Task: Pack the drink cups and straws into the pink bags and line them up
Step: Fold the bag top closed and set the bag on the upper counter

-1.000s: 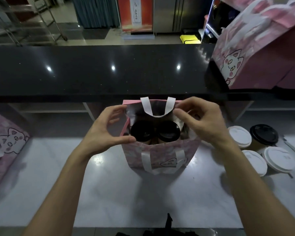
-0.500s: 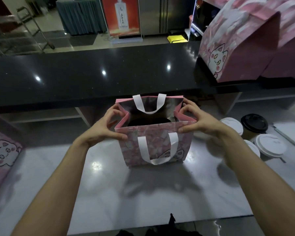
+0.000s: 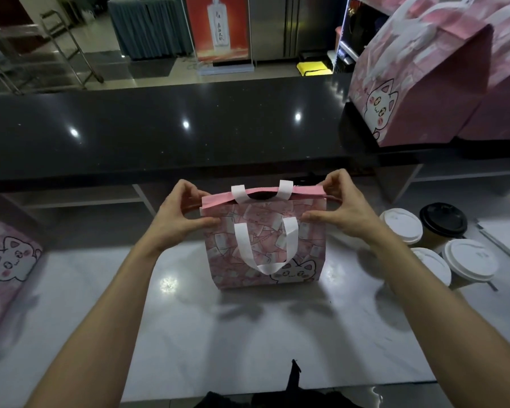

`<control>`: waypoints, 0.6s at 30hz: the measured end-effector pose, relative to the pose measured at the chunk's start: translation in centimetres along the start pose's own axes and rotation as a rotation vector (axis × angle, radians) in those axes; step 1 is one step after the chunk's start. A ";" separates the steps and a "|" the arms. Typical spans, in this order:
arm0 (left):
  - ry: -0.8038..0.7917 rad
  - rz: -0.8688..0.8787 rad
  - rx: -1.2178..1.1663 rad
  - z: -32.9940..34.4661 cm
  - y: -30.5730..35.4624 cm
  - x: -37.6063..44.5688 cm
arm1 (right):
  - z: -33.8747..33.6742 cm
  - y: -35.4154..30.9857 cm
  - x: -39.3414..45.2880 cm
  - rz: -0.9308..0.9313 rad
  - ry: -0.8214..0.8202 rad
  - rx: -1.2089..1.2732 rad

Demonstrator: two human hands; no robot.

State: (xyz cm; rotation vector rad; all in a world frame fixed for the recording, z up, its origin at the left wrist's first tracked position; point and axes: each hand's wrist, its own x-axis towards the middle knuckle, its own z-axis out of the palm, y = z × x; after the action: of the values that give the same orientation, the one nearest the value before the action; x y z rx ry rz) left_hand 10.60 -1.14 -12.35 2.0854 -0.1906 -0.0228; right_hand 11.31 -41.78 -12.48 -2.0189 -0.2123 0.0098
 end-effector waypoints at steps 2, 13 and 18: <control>-0.001 0.014 0.005 0.2 0.0 -0.1 | 0.2 -0.1 -0.2 -0.020 -0.008 -0.006; 0.016 0.144 0.196 1.2 3.9 -0.2 | 0.8 -1.4 -0.5 -0.024 -0.012 -0.185; 0.002 0.330 0.546 1.4 5.7 -0.1 | 1.0 -1.7 -0.4 -0.020 -0.030 -0.179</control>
State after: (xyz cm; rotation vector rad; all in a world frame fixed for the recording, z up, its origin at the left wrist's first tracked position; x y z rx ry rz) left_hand 9.67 -5.12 -8.10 2.5662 -0.5922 0.2568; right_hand 10.56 -40.19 -11.44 -2.1956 -0.2599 0.0093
